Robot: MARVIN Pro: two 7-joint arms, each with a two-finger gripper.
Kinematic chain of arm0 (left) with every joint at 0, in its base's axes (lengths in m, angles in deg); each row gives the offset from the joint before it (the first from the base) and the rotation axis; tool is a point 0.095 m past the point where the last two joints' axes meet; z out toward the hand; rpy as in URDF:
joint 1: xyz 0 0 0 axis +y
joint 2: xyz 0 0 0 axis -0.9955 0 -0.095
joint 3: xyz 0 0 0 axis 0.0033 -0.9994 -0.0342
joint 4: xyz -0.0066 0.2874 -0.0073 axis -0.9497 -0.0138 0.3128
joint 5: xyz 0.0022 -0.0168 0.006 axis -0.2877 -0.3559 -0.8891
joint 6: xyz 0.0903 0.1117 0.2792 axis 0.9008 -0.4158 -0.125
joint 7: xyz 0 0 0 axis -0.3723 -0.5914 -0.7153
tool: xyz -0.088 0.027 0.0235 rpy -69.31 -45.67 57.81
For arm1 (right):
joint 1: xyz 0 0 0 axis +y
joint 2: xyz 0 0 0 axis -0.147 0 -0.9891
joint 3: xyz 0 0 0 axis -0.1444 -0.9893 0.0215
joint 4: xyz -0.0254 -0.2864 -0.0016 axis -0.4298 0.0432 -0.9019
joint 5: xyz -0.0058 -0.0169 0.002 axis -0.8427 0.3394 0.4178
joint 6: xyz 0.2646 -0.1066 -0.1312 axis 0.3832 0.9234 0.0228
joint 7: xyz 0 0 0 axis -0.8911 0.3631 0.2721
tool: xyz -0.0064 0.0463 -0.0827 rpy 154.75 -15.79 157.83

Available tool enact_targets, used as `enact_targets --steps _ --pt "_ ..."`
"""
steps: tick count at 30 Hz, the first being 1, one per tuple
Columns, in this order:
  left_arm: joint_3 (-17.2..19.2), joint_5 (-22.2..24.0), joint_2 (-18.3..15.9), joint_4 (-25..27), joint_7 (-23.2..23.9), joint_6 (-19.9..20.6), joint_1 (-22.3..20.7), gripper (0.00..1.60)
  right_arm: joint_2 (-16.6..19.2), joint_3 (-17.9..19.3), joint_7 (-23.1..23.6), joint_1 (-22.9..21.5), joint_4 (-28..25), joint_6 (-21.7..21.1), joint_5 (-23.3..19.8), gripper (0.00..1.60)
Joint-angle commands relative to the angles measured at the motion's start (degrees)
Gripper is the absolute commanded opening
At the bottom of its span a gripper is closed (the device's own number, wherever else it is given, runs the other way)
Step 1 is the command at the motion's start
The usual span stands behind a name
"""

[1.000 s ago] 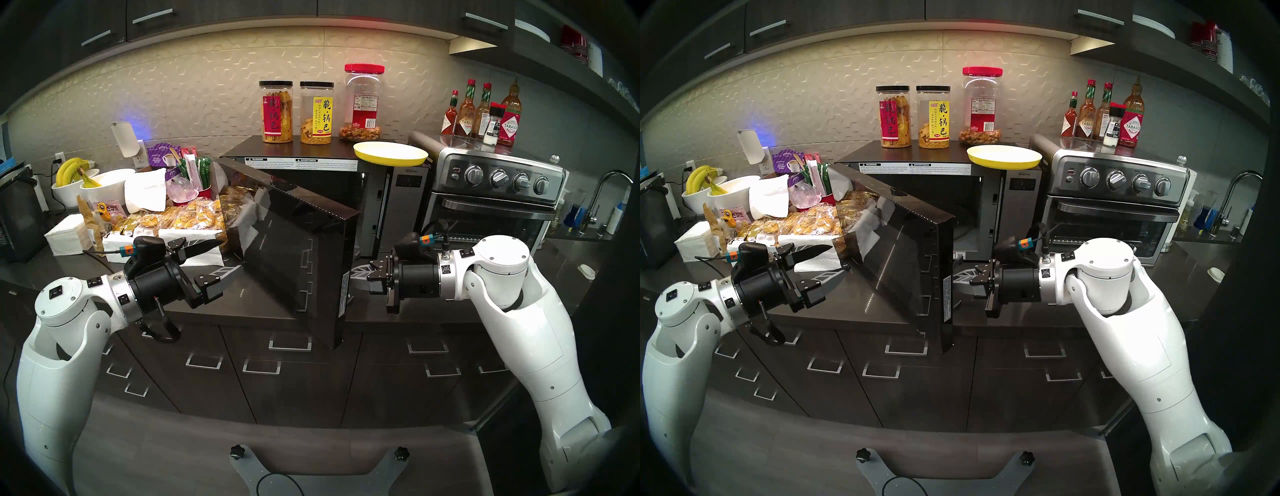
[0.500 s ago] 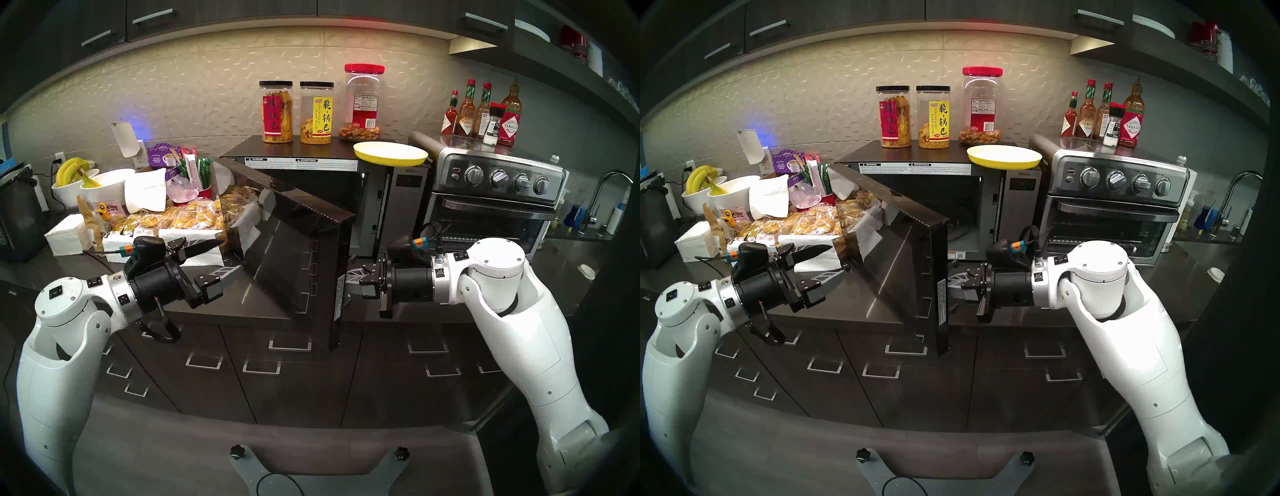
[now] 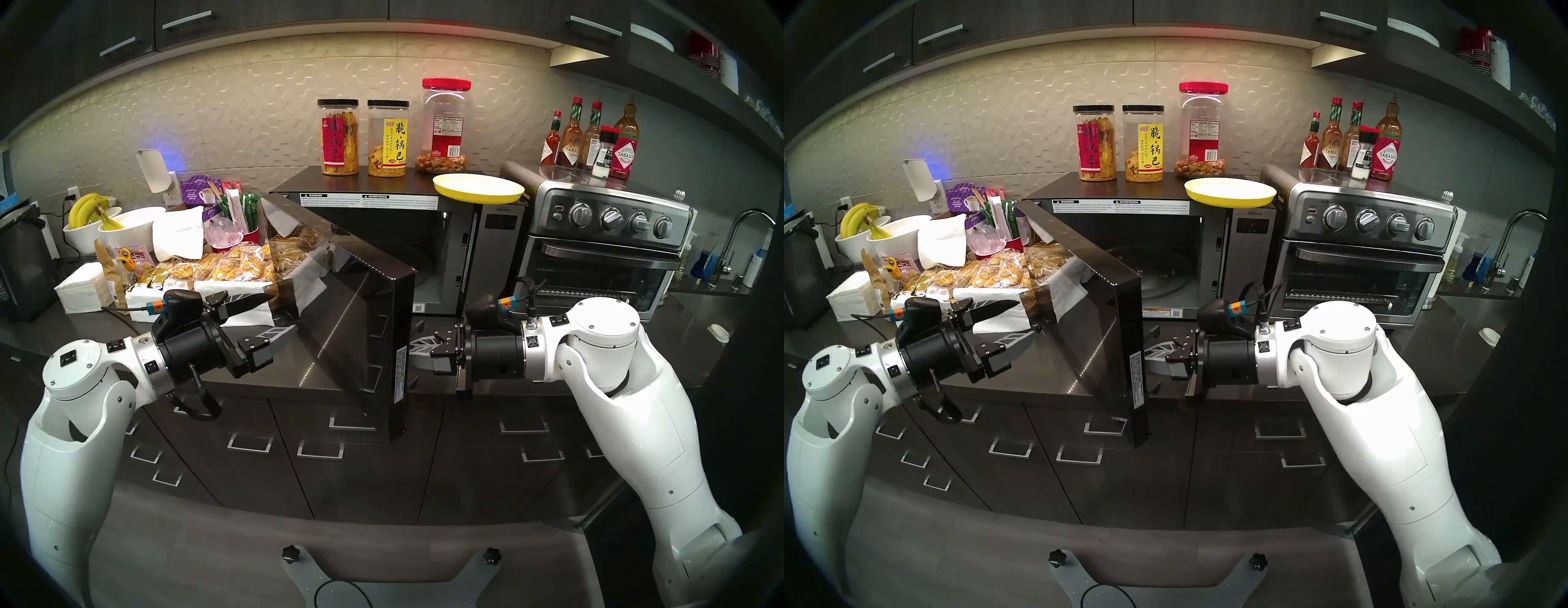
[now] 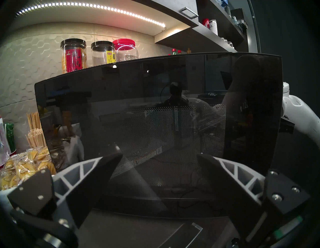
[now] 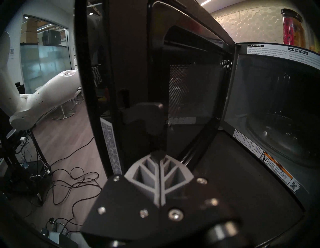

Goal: Open the microwave, put the plate inside, and close the door

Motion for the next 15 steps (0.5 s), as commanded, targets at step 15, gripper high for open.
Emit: enact_targets --steps 15 --pt "0.2 0.0 -0.1 0.6 0.1 0.0 0.0 1.60 -3.4 -1.7 -2.3 2.9 -5.5 -2.6 -1.6 0.00"
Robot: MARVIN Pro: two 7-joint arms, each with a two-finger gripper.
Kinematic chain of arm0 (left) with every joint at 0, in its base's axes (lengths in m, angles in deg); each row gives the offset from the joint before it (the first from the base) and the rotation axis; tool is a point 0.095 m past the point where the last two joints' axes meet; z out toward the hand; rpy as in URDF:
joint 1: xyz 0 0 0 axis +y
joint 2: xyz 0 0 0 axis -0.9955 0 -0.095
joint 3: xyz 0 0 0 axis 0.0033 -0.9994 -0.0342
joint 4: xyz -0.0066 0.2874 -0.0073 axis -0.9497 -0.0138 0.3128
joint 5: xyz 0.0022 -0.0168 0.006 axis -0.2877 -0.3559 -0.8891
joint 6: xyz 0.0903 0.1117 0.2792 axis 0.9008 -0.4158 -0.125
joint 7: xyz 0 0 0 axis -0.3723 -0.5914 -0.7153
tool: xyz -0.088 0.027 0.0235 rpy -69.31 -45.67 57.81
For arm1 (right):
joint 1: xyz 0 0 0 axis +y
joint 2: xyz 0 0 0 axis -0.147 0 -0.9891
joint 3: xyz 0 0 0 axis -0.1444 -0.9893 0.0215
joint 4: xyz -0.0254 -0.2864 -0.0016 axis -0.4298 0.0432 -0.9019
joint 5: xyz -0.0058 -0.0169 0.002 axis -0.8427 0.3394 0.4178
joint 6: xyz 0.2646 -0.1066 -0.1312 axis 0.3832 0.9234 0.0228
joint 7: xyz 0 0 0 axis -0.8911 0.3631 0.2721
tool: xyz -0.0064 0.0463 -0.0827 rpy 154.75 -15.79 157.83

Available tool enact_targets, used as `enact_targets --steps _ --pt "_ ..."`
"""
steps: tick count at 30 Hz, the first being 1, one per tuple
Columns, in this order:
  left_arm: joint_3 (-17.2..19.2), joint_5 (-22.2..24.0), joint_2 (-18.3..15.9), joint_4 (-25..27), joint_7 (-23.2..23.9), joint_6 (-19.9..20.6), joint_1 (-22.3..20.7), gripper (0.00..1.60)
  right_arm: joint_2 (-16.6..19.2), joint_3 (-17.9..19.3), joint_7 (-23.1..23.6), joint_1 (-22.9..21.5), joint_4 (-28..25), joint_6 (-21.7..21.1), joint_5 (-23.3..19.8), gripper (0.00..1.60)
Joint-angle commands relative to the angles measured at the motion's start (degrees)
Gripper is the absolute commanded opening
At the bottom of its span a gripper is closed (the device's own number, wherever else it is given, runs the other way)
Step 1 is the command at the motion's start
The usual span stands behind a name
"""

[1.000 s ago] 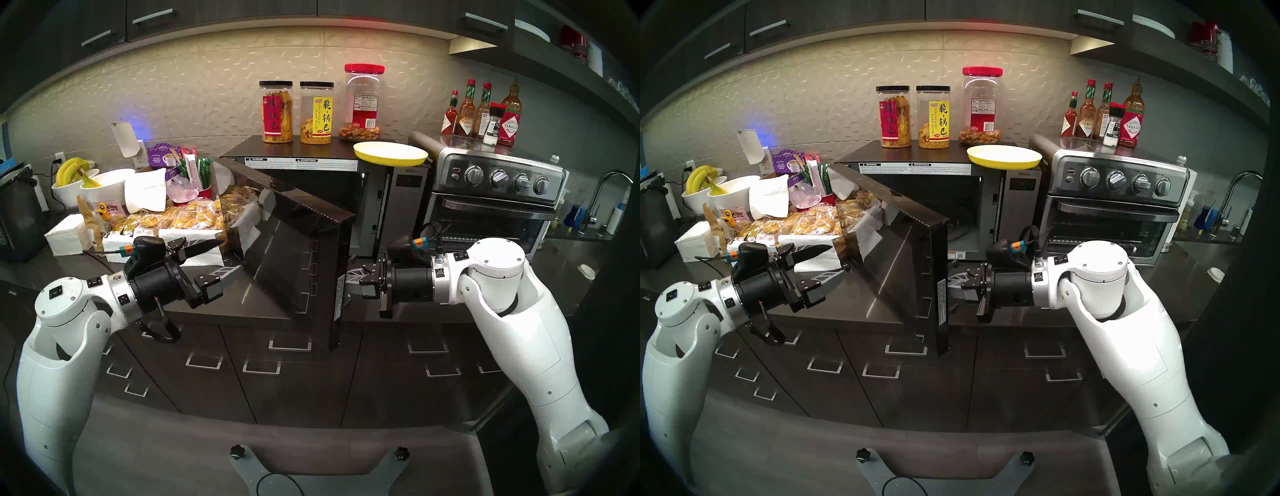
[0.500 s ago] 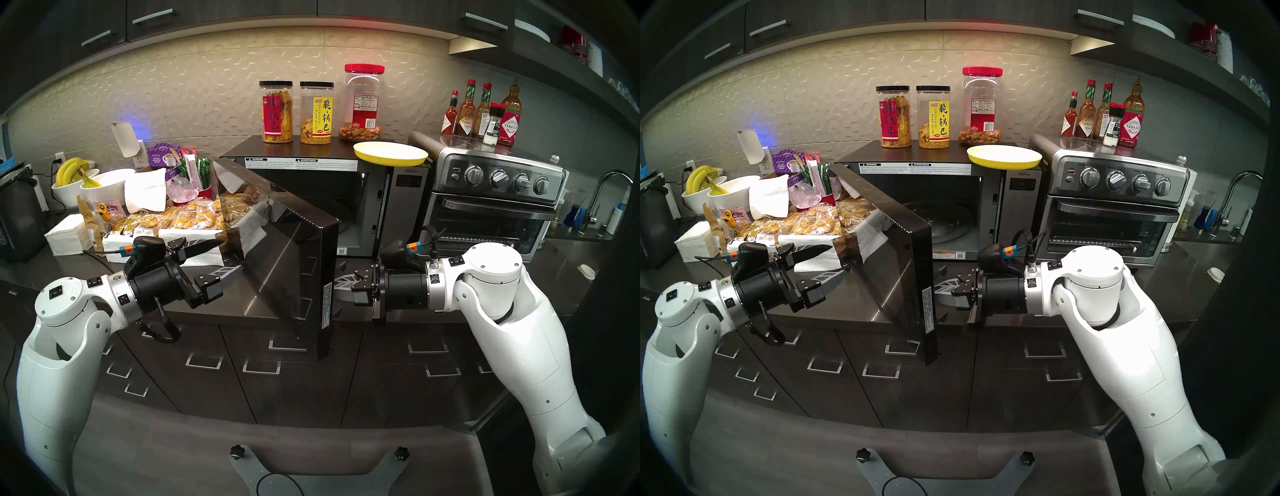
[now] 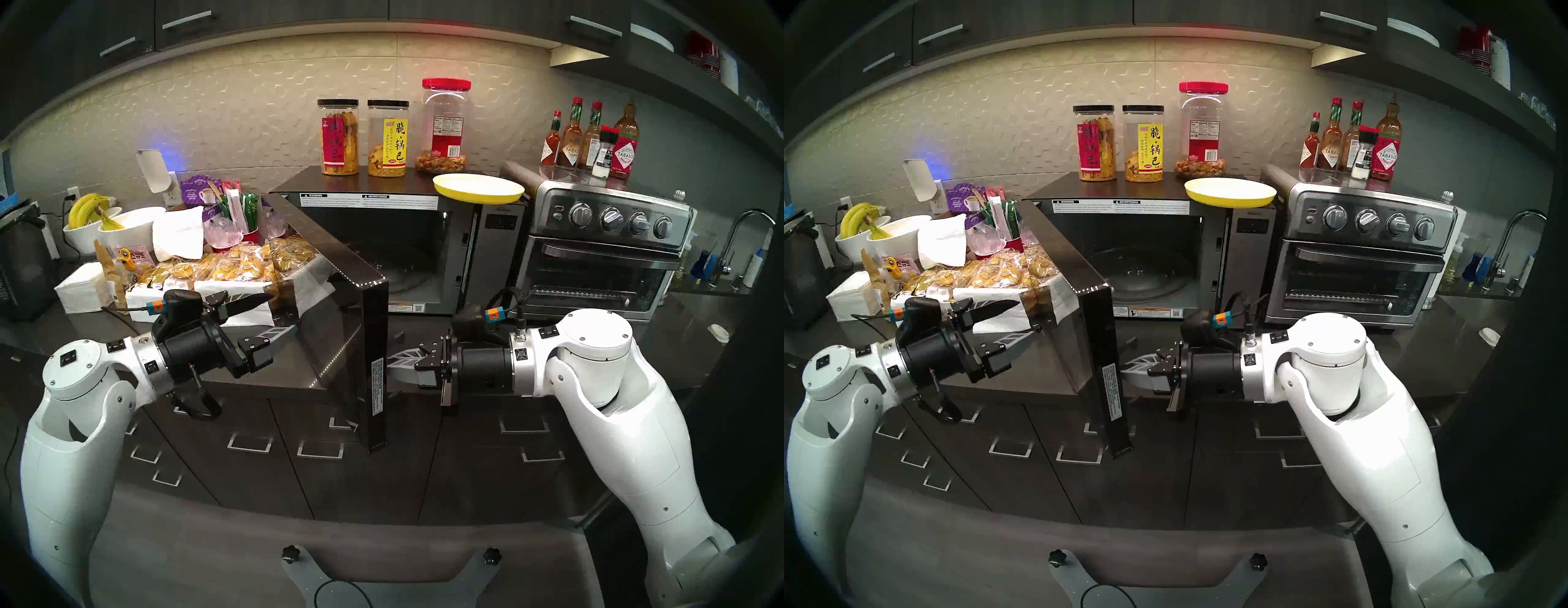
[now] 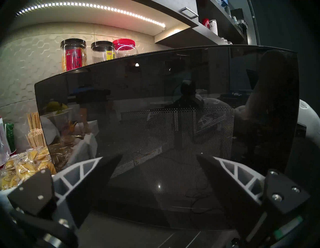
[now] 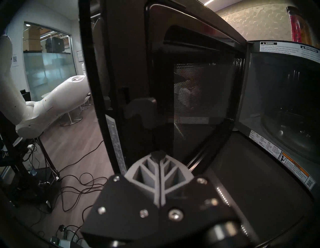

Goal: Open the microwave, put the plate inside, and close the door

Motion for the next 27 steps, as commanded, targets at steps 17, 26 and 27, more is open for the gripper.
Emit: enact_targets --steps 17,26,27 --pt "0.2 0.0 -0.2 0.6 0.1 0.0 0.0 1.60 -2.0 -0.9 -1.1 0.9 -3.5 -1.3 -1.2 0.00" --pt "0.2 0.0 -0.2 0.6 0.1 0.0 0.0 1.60 -2.4 -0.7 -0.7 1.0 -3.4 -1.9 -1.9 0.00" --pt "0.2 0.0 -0.2 0.6 0.1 0.0 0.0 1.60 -2.5 -0.7 -0.5 0.9 -3.3 -2.2 -2.3 0.00"
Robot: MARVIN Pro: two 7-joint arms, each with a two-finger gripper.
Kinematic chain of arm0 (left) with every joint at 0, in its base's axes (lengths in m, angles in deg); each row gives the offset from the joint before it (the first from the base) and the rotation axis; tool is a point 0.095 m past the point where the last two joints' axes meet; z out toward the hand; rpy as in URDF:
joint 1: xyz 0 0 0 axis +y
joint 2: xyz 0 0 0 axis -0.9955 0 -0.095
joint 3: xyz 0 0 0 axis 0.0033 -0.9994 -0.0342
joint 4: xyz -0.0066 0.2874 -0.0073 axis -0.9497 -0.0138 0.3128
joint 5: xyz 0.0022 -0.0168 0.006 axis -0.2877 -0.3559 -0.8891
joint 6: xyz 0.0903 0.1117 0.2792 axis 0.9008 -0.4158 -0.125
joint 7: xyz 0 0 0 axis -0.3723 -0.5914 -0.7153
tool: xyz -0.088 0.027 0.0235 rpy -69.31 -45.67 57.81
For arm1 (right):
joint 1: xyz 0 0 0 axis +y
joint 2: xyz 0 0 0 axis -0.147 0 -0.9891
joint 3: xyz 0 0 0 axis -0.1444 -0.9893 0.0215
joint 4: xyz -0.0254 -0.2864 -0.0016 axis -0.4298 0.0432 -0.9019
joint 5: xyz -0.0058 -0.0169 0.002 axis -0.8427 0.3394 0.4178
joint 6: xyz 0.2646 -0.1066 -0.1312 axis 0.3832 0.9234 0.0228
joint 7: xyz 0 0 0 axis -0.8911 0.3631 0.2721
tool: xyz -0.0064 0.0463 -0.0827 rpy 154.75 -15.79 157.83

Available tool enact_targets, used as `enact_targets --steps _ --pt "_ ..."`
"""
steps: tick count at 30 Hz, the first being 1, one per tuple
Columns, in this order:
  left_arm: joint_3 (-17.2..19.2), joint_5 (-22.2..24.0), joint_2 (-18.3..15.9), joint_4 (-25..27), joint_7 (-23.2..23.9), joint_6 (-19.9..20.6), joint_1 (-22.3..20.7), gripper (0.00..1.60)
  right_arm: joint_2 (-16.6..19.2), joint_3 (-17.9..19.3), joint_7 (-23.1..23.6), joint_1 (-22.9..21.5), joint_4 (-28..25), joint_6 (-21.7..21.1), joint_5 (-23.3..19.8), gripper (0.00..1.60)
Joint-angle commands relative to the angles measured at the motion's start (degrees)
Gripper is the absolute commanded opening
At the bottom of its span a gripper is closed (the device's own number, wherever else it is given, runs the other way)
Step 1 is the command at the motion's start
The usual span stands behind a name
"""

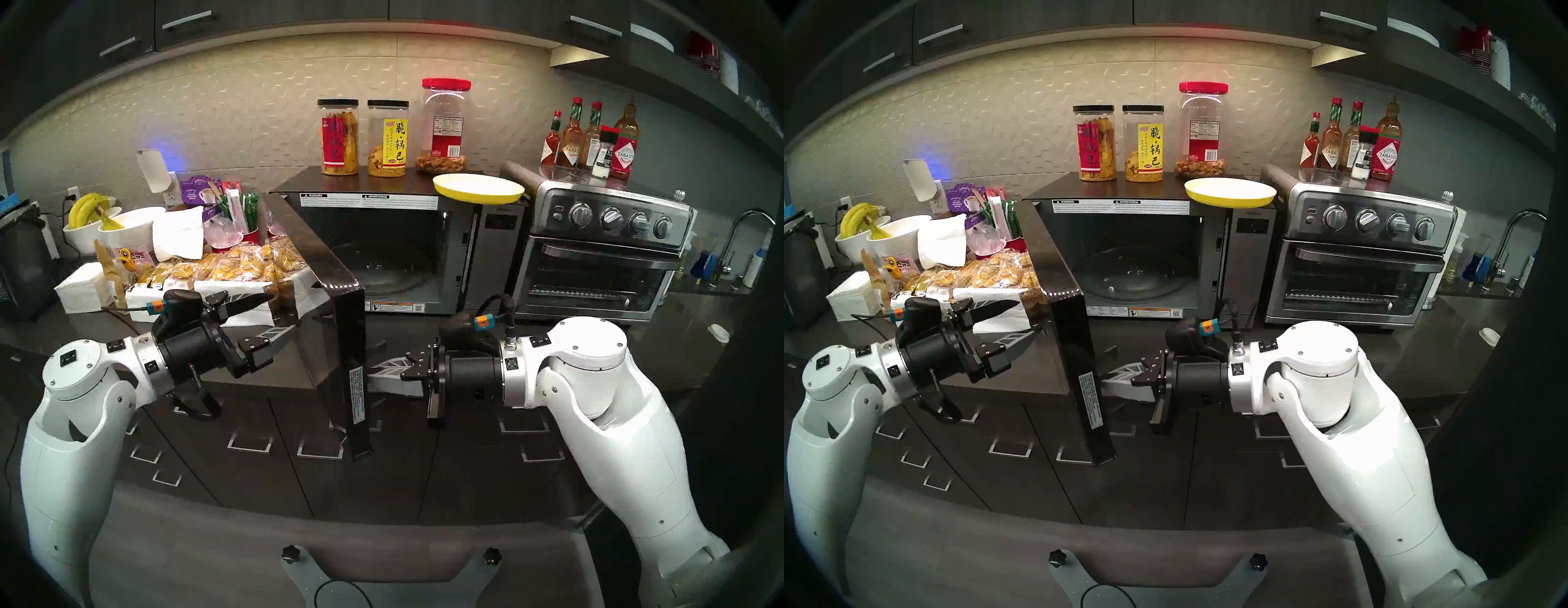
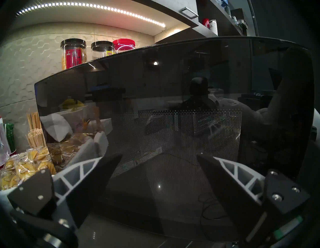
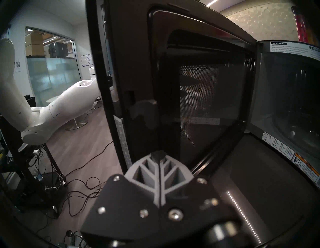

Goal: Open the microwave, put the plate inside, and close the door

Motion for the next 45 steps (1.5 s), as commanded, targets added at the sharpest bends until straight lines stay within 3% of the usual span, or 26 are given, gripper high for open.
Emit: enact_targets --steps 1,22,45 --pt "0.2 0.0 -0.2 0.6 0.1 0.0 0.0 1.60 -1.1 0.3 0.9 -0.4 -1.0 -0.6 -1.7 0.00" --pt "0.2 0.0 -0.2 0.6 0.1 0.0 0.0 1.60 -1.5 0.9 3.2 0.7 -1.5 -3.4 -3.3 0.00" --pt "0.2 0.0 -0.1 0.6 0.2 0.0 0.0 1.60 -1.1 2.2 4.5 0.6 -0.3 -2.7 -2.6 0.00"
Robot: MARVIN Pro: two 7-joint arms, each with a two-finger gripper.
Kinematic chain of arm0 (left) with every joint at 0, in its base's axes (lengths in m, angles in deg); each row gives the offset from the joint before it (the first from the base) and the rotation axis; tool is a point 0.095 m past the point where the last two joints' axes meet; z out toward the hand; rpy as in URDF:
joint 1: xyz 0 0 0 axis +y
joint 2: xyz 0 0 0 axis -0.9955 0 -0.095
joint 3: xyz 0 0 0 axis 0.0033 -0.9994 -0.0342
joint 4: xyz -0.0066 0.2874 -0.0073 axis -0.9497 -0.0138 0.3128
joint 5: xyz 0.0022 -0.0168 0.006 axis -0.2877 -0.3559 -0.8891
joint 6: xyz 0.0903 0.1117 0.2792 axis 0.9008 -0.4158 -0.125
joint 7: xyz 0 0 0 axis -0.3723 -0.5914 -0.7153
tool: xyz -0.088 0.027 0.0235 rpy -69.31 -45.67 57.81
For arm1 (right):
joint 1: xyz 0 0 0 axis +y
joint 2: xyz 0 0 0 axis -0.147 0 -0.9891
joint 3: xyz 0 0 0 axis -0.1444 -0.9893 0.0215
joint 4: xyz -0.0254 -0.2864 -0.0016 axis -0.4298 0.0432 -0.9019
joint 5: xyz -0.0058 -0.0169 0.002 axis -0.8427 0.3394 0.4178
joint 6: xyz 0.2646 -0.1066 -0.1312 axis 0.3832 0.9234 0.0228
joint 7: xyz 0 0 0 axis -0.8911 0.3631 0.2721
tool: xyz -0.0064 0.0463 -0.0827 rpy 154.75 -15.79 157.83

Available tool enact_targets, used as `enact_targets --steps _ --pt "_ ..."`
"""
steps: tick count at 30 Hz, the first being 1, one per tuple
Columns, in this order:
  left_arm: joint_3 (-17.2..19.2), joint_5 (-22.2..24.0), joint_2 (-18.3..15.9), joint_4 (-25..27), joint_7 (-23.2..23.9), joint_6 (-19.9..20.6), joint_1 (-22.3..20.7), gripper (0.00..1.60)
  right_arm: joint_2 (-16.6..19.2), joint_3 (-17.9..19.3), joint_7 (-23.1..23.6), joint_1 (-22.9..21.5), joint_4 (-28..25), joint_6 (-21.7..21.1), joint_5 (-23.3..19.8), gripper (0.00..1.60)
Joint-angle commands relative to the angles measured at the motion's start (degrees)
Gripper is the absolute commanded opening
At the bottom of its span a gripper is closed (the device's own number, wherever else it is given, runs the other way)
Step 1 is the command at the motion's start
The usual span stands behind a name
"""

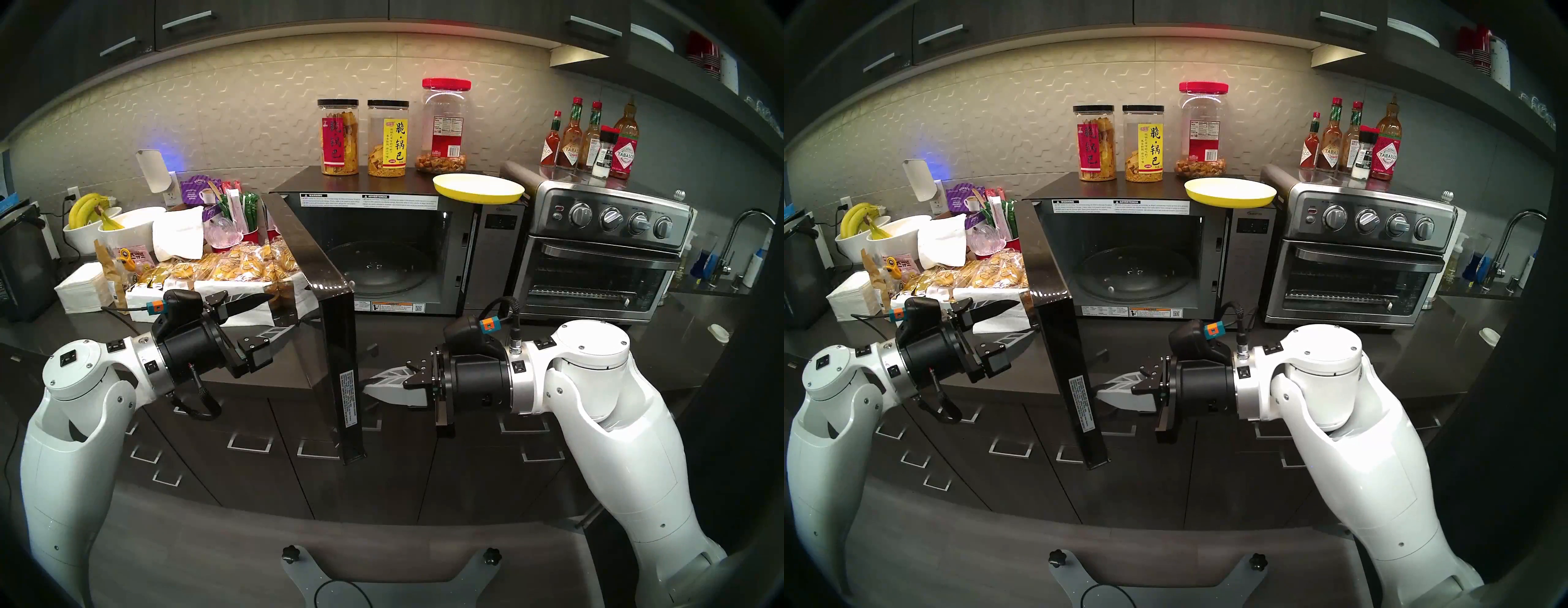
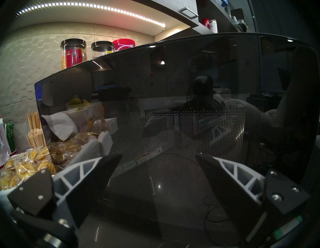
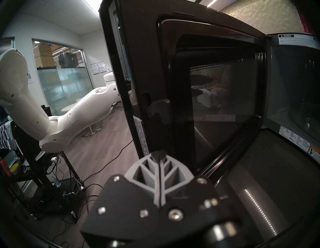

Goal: Open the microwave, put the plate inside, and close the door

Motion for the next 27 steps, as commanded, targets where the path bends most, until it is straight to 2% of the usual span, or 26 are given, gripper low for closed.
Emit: enact_targets --steps 1,27 --pt "0.1 0.0 -0.1 0.6 0.1 0.0 0.0 1.60 -0.1 0.6 0.5 -0.9 0.1 0.7 -0.3 0.00" --pt "0.1 0.0 -0.2 0.6 0.1 0.0 0.0 1.60 -0.1 1.5 1.9 -0.9 2.1 2.0 0.5 0.00"
